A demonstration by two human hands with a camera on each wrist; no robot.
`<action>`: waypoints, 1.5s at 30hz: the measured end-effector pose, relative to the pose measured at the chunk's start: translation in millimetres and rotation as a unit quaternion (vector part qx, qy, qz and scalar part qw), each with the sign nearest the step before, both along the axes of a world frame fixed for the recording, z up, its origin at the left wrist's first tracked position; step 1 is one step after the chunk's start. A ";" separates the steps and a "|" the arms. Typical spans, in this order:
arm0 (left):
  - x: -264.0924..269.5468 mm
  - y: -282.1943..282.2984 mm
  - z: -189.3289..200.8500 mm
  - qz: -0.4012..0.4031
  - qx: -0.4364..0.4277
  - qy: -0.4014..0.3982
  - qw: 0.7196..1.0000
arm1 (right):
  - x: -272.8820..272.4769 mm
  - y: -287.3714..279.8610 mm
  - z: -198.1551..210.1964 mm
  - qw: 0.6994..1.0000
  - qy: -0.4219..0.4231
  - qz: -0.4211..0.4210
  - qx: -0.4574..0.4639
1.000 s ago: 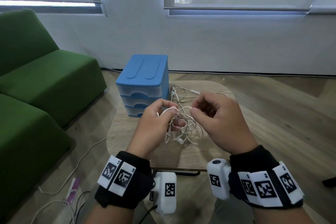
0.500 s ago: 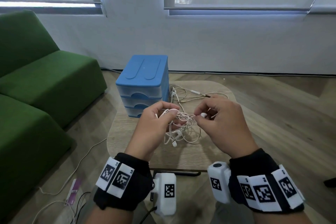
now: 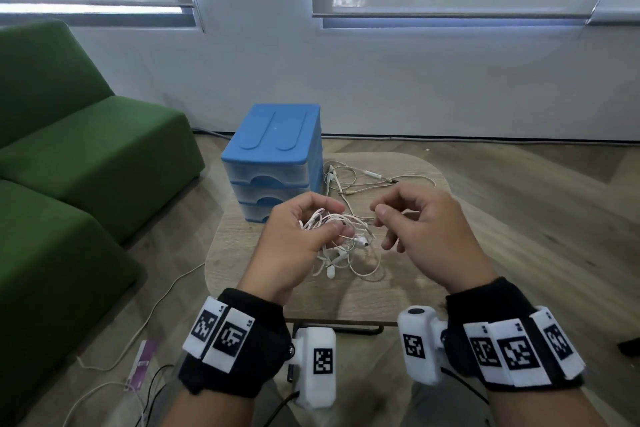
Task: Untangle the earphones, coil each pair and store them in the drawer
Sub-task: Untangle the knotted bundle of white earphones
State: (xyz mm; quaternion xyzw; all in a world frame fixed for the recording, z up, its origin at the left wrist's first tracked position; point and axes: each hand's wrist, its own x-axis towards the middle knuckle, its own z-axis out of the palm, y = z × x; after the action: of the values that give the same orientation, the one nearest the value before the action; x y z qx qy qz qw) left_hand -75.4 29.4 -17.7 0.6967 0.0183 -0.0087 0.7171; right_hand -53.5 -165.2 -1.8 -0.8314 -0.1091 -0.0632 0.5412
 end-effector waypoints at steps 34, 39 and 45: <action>-0.8 -3.5 7.7 0.042 -0.042 -0.015 0.998 | 5.8 24.7 -6.5 0.983 -0.130 -0.010 -0.131; -0.8 -3.2 7.1 0.032 -0.030 -0.029 0.999 | 8.5 25.4 1.3 0.988 -0.121 0.010 -0.095; -0.6 -5.5 1.4 0.025 0.033 -0.040 0.998 | 17.4 20.1 -4.5 0.997 -0.064 -0.045 0.011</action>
State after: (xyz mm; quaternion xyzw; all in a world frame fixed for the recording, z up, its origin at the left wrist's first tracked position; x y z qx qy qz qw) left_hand -76.0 23.9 -16.3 0.7188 0.0070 0.0378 0.6941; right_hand -36.1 -145.1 -6.4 -0.8237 -0.1049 -0.1415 0.5389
